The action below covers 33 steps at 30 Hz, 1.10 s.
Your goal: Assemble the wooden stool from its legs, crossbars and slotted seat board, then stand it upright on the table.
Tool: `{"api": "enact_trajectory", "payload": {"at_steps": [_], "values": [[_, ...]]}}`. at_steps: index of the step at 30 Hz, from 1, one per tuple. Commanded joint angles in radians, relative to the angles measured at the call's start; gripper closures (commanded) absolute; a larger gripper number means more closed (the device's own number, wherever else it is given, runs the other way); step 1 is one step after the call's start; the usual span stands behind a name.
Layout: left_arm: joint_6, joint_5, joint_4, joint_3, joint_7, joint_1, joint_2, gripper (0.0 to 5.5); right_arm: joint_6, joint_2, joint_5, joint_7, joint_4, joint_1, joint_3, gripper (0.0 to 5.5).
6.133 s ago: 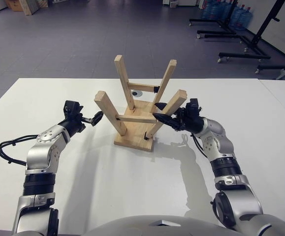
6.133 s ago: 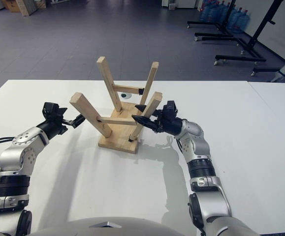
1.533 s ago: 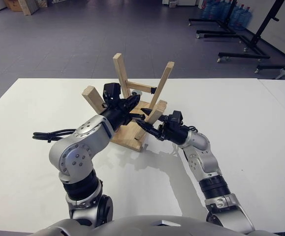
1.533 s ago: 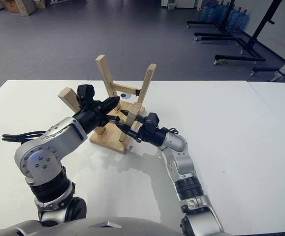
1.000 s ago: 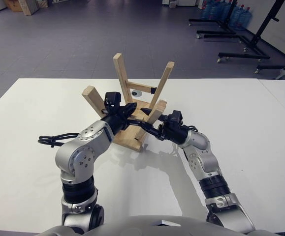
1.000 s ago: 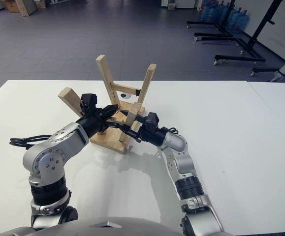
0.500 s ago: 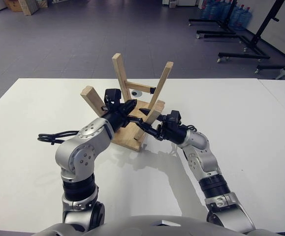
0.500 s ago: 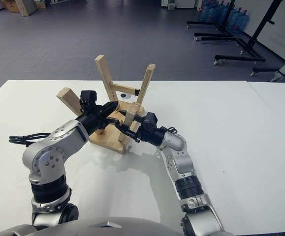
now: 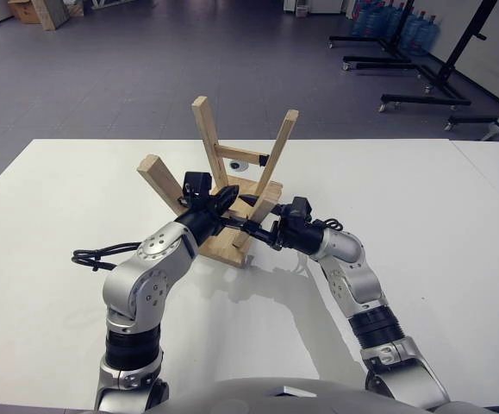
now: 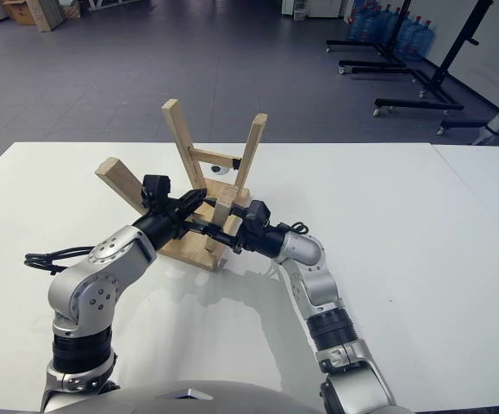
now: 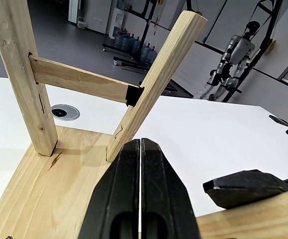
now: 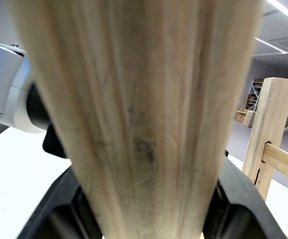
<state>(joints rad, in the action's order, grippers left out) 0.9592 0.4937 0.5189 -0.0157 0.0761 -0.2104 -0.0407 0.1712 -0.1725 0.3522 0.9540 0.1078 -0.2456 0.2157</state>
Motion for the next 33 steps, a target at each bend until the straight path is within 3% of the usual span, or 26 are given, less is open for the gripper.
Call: {"api": "enact_trajectory", "payload": {"at_steps": [1,10,33], "values": [[0.075,0.001,-0.024,0.049,-0.031,-0.031,-0.021,5.46,-0.036,-0.014,-0.021,0.002,-0.011,-0.016,0.016,3.44],[0.175,0.064,0.001,0.188,-0.037,-0.187,-0.074,5.46,-0.099,-0.039,-0.019,0.0,-0.021,-0.018,0.029,3.44],[0.165,0.067,0.014,0.151,-0.033,-0.144,-0.1,5.46,-0.212,-0.041,-0.022,-0.049,-0.115,-0.062,0.05,3.44]]}}
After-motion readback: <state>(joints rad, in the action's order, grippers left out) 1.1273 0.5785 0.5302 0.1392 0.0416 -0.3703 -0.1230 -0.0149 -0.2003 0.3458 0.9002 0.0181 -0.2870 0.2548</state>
